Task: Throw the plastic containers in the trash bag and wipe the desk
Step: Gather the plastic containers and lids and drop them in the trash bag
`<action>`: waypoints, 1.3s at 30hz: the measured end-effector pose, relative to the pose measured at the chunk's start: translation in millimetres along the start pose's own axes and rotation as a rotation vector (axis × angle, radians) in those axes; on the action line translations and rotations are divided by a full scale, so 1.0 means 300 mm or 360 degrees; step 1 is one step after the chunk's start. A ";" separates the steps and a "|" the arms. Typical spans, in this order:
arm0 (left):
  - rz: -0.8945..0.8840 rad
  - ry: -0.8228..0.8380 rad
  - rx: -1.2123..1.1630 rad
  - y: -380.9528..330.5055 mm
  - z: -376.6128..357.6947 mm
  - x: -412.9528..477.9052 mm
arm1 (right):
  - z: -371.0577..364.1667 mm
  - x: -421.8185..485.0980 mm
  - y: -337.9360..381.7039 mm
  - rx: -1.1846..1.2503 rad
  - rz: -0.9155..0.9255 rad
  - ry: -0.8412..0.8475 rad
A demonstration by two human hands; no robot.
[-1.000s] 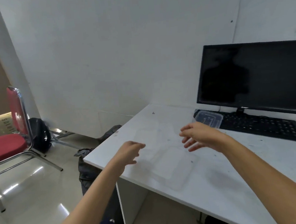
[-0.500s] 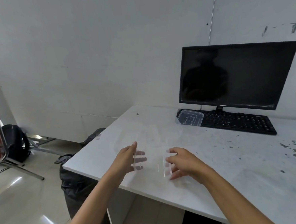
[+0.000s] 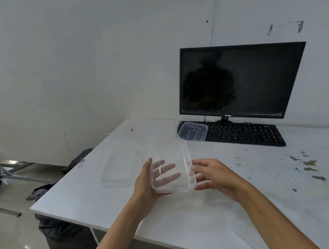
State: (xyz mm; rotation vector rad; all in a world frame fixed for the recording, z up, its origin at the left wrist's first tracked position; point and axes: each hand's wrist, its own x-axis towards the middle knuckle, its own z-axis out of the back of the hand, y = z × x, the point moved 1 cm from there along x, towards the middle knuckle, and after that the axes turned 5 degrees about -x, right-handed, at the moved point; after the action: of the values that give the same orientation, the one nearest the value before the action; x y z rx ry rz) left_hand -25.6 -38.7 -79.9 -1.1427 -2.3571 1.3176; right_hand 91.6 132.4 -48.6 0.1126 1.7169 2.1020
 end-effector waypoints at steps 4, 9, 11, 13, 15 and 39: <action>-0.0161 -0.0114 0.0118 0.038 0.000 0.037 | 0.107 0.074 -0.013 -0.0093 -0.0138 -0.0221; -0.0203 -0.0148 0.0070 0.043 0.014 0.044 | 0.192 0.259 -0.026 0.0058 -0.0247 -0.0491; -0.0205 -0.0168 0.0054 0.044 0.012 0.044 | 0.200 0.329 -0.026 0.0069 -0.0271 -0.0549; -0.0212 -0.0181 0.0073 0.041 0.011 0.046 | 0.200 0.393 -0.021 0.0080 -0.0305 -0.0582; -0.0220 -0.0193 0.0081 0.039 0.009 0.044 | 0.197 0.438 -0.017 0.0096 -0.0334 -0.0612; -0.0233 -0.0227 -0.0067 0.043 0.014 0.053 | 0.187 0.521 -0.026 -0.0116 -0.0527 -0.0788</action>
State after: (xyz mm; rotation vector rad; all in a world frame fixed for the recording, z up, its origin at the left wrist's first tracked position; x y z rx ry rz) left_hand -31.6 -26.0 -95.4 -0.8939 -2.5260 1.3450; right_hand -30.1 242.9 -74.2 0.2808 1.2660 1.7111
